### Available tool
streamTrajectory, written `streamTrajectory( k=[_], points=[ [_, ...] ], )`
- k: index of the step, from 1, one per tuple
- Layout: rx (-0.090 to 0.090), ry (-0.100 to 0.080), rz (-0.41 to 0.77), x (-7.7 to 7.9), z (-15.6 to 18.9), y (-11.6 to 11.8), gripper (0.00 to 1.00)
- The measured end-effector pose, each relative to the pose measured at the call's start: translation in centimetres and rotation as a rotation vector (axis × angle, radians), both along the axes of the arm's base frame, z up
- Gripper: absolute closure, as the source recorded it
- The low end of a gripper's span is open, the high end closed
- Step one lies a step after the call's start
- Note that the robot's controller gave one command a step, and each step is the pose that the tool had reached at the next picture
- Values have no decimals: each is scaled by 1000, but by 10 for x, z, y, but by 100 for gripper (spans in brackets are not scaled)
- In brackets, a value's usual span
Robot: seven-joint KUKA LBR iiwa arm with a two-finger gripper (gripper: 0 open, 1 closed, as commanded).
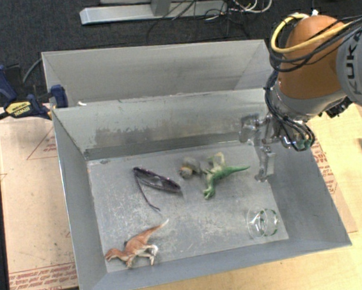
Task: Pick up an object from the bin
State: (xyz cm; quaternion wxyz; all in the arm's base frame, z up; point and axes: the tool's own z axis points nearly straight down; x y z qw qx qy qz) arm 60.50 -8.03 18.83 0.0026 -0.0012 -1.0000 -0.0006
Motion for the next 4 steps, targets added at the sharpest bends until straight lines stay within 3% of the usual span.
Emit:
streamTrajectory(
  k=[1, 2, 3, 4],
  points=[
    [-1, -8, 3, 1, 5, 1, 0],
    [1, -6, 197, 19, -68, 39, 0],
    [-2, -21, -71, 6, -103, 29, 100],
    [-2, -21, -70, 6, -103, 29, 100]
  ],
)
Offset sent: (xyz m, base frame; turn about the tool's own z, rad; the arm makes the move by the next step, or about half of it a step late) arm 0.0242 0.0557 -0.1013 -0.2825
